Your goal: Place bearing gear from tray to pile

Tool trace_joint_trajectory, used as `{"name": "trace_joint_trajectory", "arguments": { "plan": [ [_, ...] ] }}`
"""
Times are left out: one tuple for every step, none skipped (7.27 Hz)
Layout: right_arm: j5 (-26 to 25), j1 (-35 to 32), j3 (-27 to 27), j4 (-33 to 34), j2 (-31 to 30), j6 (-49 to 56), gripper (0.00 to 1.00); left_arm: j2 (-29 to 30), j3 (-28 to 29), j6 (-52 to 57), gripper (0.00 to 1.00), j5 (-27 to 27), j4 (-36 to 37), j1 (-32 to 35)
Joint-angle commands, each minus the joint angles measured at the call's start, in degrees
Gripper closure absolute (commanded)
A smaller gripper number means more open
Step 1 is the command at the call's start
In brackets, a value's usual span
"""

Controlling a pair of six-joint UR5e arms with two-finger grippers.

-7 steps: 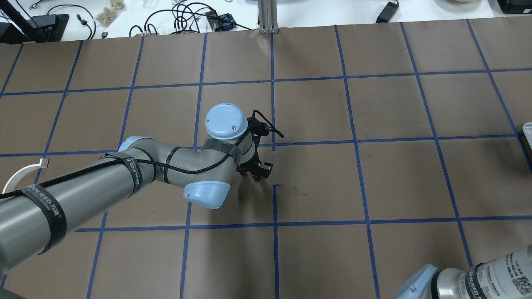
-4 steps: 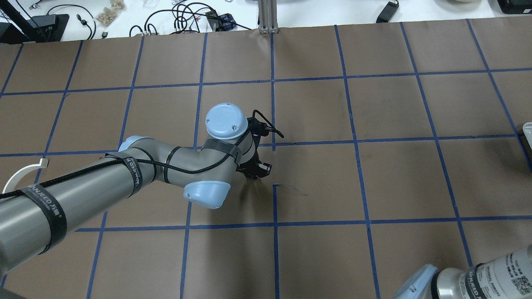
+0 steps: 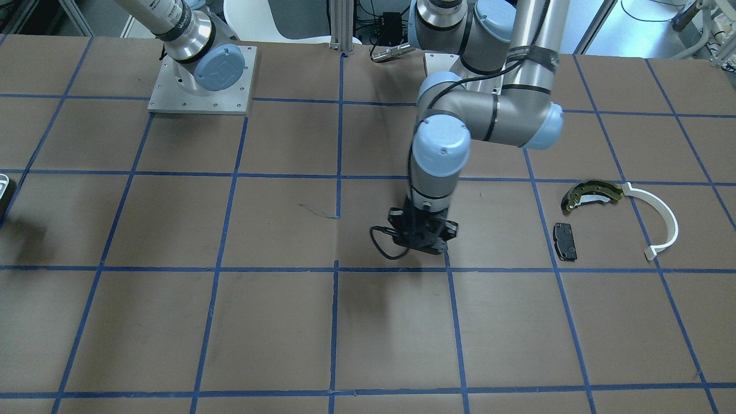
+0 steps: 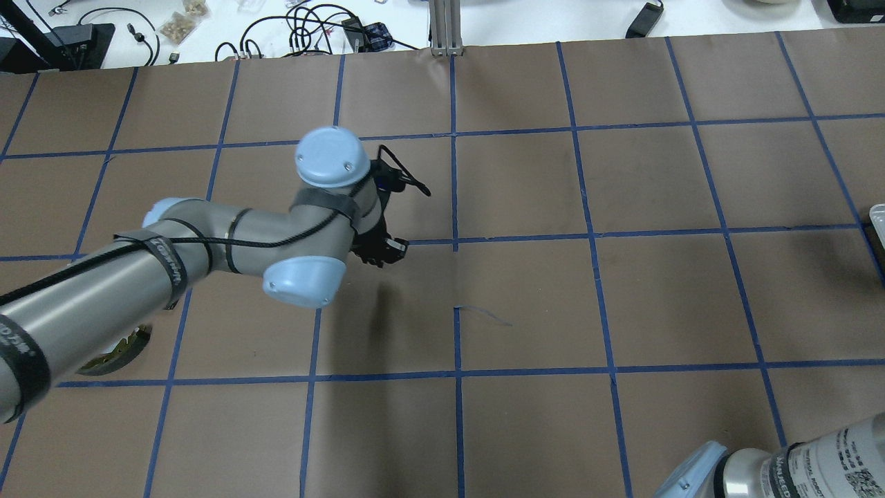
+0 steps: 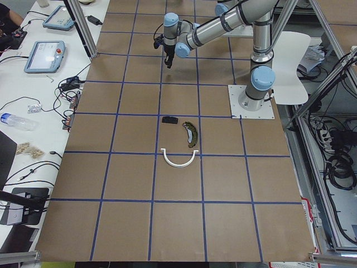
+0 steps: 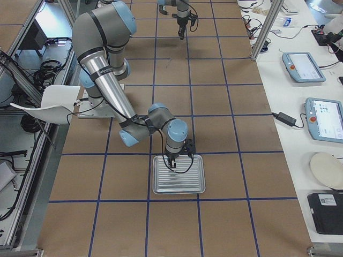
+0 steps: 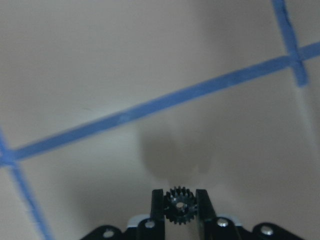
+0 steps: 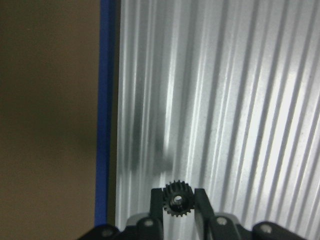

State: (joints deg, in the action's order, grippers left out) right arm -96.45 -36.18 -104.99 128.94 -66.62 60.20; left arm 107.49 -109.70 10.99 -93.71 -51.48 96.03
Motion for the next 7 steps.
{"name": "trace_joint_trajectory", "arguments": {
  "plan": [
    [0.0,-6.1,-1.8,-5.3,-7.1,-7.0,1.0,-1.4,2.7,16.9,1.0,-3.6,-4.9,-15.8],
    [-0.1,-11.8,-2.8,-7.7,-10.8,-12.6,1.0,-2.0,2.7,23.6,1.0,-6.3,-4.9,-21.4],
    [-0.1,-18.3,-3.7,-10.6,-13.0,-21.0,1.0,-2.1,2.3,29.7,1.0,-5.8,-4.7,-26.9],
    [0.7,-25.9,-3.6,-14.3,-14.1,-29.1,1.0,-1.9,2.1,35.0,1.0,-5.6,-4.0,-32.0],
    [3.5,-35.3,-3.6,-16.2,-14.2,-43.1,1.0,-1.6,2.1,39.9,1.0,-5.1,-3.8,-36.3],
    [6.1,-45.7,-3.3,-15.7,-13.9,-56.5,1.0,-0.6,2.0,41.1,1.0,-1.6,-3.8,-40.3],
    [6.3,-53.9,-3.0,-15.1,-12.7,-67.8,1.0,0.2,1.7,41.3,1.0,-0.7,-3.8,-42.0]
  ]
}}
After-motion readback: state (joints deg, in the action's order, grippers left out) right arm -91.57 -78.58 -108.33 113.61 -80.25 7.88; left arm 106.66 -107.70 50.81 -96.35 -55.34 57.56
